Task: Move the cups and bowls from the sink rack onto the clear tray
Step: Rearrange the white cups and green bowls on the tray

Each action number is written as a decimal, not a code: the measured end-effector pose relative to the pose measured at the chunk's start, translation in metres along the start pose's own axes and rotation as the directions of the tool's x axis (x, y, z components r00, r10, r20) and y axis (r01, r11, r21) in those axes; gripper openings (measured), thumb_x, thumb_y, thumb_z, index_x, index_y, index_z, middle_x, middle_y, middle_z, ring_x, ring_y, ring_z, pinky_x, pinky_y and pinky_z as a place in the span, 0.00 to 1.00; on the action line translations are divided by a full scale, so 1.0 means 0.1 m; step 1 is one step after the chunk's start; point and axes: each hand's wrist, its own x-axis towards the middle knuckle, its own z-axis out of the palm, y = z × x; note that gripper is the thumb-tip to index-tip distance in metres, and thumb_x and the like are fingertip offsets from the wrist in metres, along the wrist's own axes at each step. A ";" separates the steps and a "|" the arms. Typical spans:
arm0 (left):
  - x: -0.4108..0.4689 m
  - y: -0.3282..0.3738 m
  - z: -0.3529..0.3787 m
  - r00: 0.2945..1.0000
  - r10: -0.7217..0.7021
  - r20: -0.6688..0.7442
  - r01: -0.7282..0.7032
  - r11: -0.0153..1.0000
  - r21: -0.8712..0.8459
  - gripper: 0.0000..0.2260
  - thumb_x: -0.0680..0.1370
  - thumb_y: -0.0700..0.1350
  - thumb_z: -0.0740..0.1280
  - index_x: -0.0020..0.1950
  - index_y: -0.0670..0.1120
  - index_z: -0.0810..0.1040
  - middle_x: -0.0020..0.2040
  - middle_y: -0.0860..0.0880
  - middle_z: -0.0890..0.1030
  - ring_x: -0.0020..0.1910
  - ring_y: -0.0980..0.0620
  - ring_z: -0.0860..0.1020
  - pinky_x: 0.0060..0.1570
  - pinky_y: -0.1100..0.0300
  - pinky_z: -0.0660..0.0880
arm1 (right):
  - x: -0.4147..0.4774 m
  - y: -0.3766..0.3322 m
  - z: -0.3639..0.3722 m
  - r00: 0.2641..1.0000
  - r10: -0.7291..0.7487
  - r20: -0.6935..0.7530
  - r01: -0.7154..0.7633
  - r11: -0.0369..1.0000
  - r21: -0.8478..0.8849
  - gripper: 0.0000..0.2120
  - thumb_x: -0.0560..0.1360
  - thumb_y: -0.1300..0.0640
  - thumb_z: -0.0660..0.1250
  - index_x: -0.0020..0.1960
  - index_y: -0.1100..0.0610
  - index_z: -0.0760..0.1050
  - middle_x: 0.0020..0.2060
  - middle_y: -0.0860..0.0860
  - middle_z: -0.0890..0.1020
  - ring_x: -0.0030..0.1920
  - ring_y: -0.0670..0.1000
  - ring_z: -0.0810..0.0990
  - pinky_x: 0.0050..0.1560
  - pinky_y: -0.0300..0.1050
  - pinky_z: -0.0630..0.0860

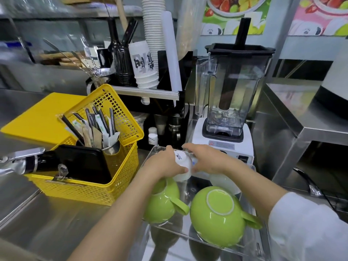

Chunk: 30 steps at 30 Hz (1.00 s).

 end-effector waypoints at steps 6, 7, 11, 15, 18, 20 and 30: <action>-0.03 0.21 0.15 0.979 -0.097 -0.180 0.116 0.988 0.100 0.37 0.67 0.65 0.69 0.63 0.41 0.63 0.62 0.43 0.72 0.61 0.43 0.73 0.55 0.52 0.70 | 0.06 0.00 0.00 1.000 -0.015 0.015 0.015 0.998 0.055 0.26 0.69 0.68 0.63 0.65 0.53 0.69 0.59 0.55 0.78 0.54 0.57 0.77 0.49 0.49 0.74; -0.01 0.22 0.17 0.975 -0.098 -0.198 0.117 0.989 0.088 0.36 0.67 0.64 0.69 0.62 0.41 0.63 0.61 0.43 0.73 0.61 0.43 0.74 0.54 0.53 0.70 | 0.06 0.01 -0.01 1.000 -0.018 0.003 0.017 0.999 0.051 0.25 0.69 0.68 0.61 0.65 0.53 0.69 0.59 0.55 0.78 0.53 0.57 0.76 0.51 0.50 0.74; 0.07 0.14 0.19 0.980 -0.095 -0.176 0.095 0.995 -0.008 0.36 0.65 0.63 0.72 0.59 0.41 0.62 0.60 0.43 0.76 0.58 0.42 0.75 0.45 0.54 0.69 | 0.10 0.12 -0.04 0.996 -0.058 -0.069 0.060 0.998 0.025 0.29 0.70 0.67 0.61 0.68 0.49 0.66 0.62 0.53 0.77 0.56 0.53 0.76 0.57 0.52 0.74; -0.03 0.12 0.09 0.979 0.003 -0.205 -0.015 0.998 -0.061 0.33 0.64 0.56 0.76 0.57 0.44 0.61 0.57 0.46 0.75 0.55 0.42 0.75 0.41 0.54 0.69 | 0.11 0.18 -0.12 0.987 -0.160 -0.011 0.160 0.986 0.053 0.37 0.69 0.63 0.69 0.72 0.47 0.58 0.68 0.51 0.69 0.67 0.52 0.68 0.67 0.51 0.67; -0.06 0.08 -0.02 0.959 0.185 -0.216 -0.203 0.977 -0.067 0.35 0.61 0.48 0.79 0.60 0.46 0.61 0.55 0.48 0.75 0.52 0.44 0.74 0.43 0.51 0.73 | 0.08 0.18 -0.18 0.980 -0.198 0.025 0.198 0.980 -0.009 0.48 0.63 0.57 0.76 0.74 0.45 0.51 0.75 0.48 0.56 0.74 0.50 0.55 0.73 0.50 0.53; -0.04 0.02 -0.06 0.946 0.268 -0.183 -0.291 0.950 -0.112 0.35 0.60 0.44 0.79 0.58 0.48 0.60 0.52 0.47 0.75 0.46 0.45 0.75 0.39 0.52 0.73 | 0.07 0.15 -0.21 0.979 -0.205 -0.014 0.202 0.970 -0.133 0.48 0.62 0.53 0.77 0.73 0.46 0.53 0.76 0.49 0.55 0.74 0.51 0.53 0.71 0.52 0.51; 0.12 -0.18 -0.23 0.937 0.334 0.103 -0.334 0.942 -0.014 0.33 0.59 0.41 0.79 0.51 0.53 0.59 0.48 0.44 0.76 0.41 0.44 0.77 0.40 0.44 0.75 | 0.01 -0.05 0.00 0.959 -0.241 -0.148 0.159 0.894 -0.419 0.35 0.59 0.34 0.72 0.54 0.57 0.69 0.49 0.52 0.76 0.51 0.54 0.72 0.54 0.49 0.62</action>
